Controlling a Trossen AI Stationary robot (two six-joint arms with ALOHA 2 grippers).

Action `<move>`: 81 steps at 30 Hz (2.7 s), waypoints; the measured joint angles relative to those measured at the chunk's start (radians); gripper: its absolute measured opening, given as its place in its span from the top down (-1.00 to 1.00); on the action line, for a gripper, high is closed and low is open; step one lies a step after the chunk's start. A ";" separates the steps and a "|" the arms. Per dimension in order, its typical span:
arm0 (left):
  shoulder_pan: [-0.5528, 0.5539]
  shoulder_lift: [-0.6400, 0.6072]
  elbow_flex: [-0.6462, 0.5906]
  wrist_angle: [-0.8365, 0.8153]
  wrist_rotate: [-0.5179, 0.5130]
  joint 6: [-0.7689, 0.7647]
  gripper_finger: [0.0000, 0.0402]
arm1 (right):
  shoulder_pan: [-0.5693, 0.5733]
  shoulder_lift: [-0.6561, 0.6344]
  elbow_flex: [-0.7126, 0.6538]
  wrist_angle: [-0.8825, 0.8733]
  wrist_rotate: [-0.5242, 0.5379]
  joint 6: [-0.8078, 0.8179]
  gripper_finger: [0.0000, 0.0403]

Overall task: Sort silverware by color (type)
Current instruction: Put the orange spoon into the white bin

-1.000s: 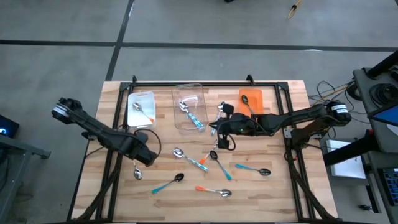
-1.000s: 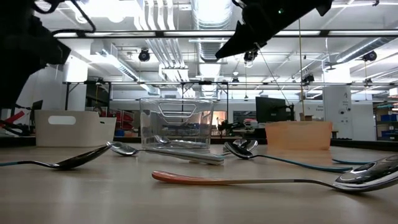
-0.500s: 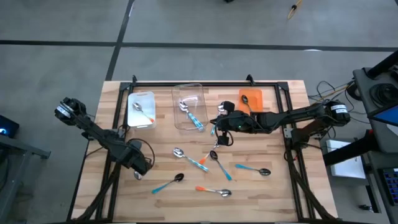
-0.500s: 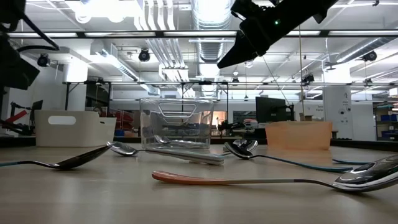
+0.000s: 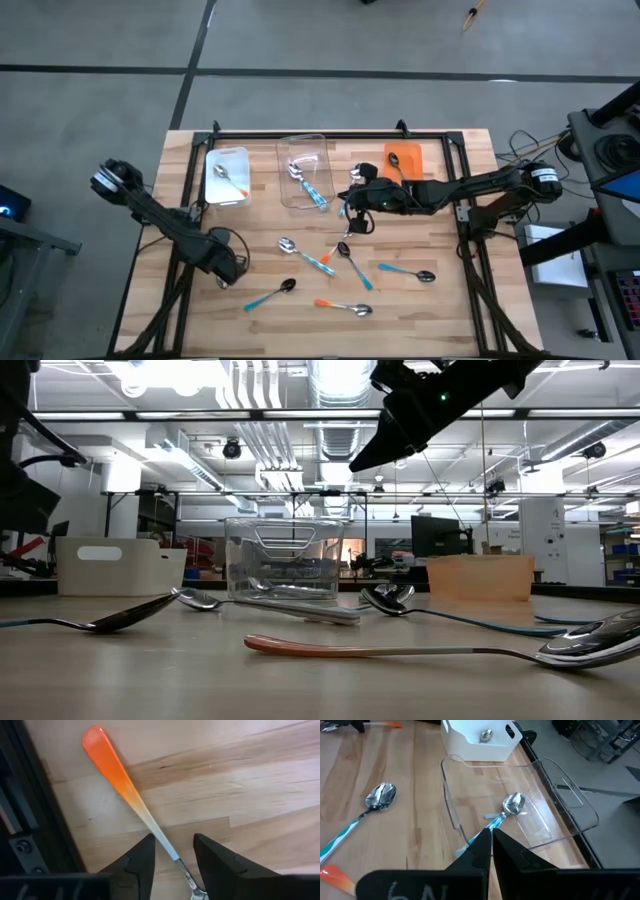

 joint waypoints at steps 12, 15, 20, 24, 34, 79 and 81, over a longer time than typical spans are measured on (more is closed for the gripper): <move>-0.002 0.048 0.048 -0.008 -0.012 0.034 0.97 | 0.000 0.000 0.000 0.000 0.000 0.000 0.96; -0.002 0.040 0.051 -0.012 -0.011 0.061 0.97 | 0.000 0.000 0.000 -0.001 0.000 0.000 0.96; -0.002 -0.013 0.083 -0.014 -0.016 0.119 0.99 | 0.000 0.000 0.000 0.000 0.000 0.000 0.96; 0.002 -0.088 0.139 -0.002 -0.156 0.266 0.99 | 0.000 0.000 0.000 0.000 -0.004 0.000 0.96; 0.078 -0.261 0.278 0.388 -0.528 1.087 1.00 | 0.001 0.000 0.000 0.184 -0.310 -0.001 0.96; 0.435 0.056 0.259 1.320 0.027 2.015 1.00 | 0.099 0.000 0.003 0.548 -0.689 -0.004 0.19; 0.435 0.070 0.259 1.345 0.032 2.015 1.00 | 0.099 0.000 0.003 0.546 -0.690 -0.009 0.28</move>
